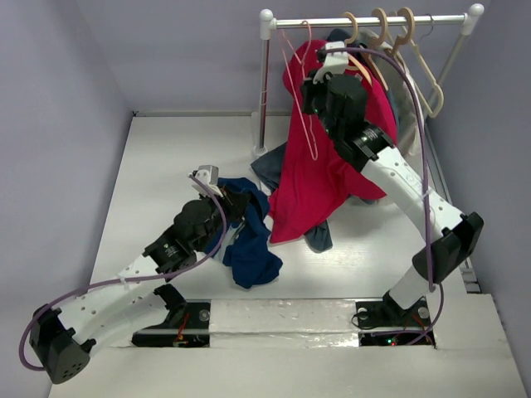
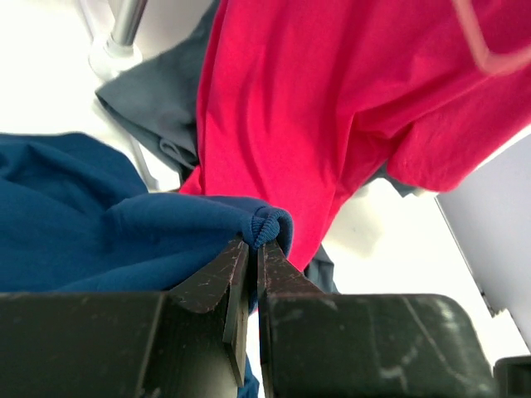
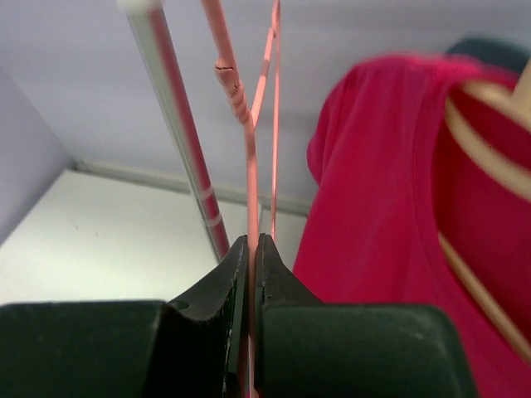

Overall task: Place the t-shirt on the hanger
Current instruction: Pick up the hanger from the clothesline.

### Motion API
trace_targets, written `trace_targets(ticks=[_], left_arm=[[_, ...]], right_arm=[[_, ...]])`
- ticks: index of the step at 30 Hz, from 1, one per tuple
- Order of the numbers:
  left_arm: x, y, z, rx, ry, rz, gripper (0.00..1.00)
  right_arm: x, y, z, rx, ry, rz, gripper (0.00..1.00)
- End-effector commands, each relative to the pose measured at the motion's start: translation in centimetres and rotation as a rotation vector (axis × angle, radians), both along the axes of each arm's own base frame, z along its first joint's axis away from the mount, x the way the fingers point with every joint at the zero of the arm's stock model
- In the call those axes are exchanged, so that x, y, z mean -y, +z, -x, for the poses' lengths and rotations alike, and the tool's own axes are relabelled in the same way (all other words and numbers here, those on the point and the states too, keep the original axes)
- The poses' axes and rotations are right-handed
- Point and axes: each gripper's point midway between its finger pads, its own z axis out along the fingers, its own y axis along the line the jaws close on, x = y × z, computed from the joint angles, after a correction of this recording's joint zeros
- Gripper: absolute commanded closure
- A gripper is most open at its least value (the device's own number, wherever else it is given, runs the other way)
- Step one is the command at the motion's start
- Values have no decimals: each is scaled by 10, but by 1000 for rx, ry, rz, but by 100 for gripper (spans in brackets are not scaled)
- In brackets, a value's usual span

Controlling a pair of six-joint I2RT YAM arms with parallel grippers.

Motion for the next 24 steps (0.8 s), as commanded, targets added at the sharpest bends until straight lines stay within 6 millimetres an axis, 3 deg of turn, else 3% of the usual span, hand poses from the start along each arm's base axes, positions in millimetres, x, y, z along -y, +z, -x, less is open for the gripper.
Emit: trace_targets(ticks=[1, 4, 7, 12, 13, 14, 17, 20, 24], left_arm=[[0, 46, -8, 99, 29, 56, 100], [8, 44, -11, 96, 10, 66, 100], [18, 36, -19, 75, -5, 53, 100], [13, 27, -49, 63, 37, 35, 100], [12, 25, -53, 61, 46, 31, 100], [11, 19, -59, 50, 54, 20, 100], [7, 19, -69, 47, 65, 10, 100], [6, 26, -73, 57, 73, 6, 100], [2, 38, -79, 71, 93, -5, 100]], right_arm=[[13, 11, 14, 40, -14, -77, 100], [23, 1, 38, 26, 12, -110, 100], [22, -18, 79, -37, 137, -159, 100], [18, -63, 168, -181, 413, -216, 100], [18, -87, 182, -240, 445, -225, 100], [20, -79, 211, -221, 526, -243, 100], [29, -112, 256, -315, 604, -227, 100], [38, -125, 280, -342, 646, -221, 100], [45, -124, 308, -351, 710, -226, 100]])
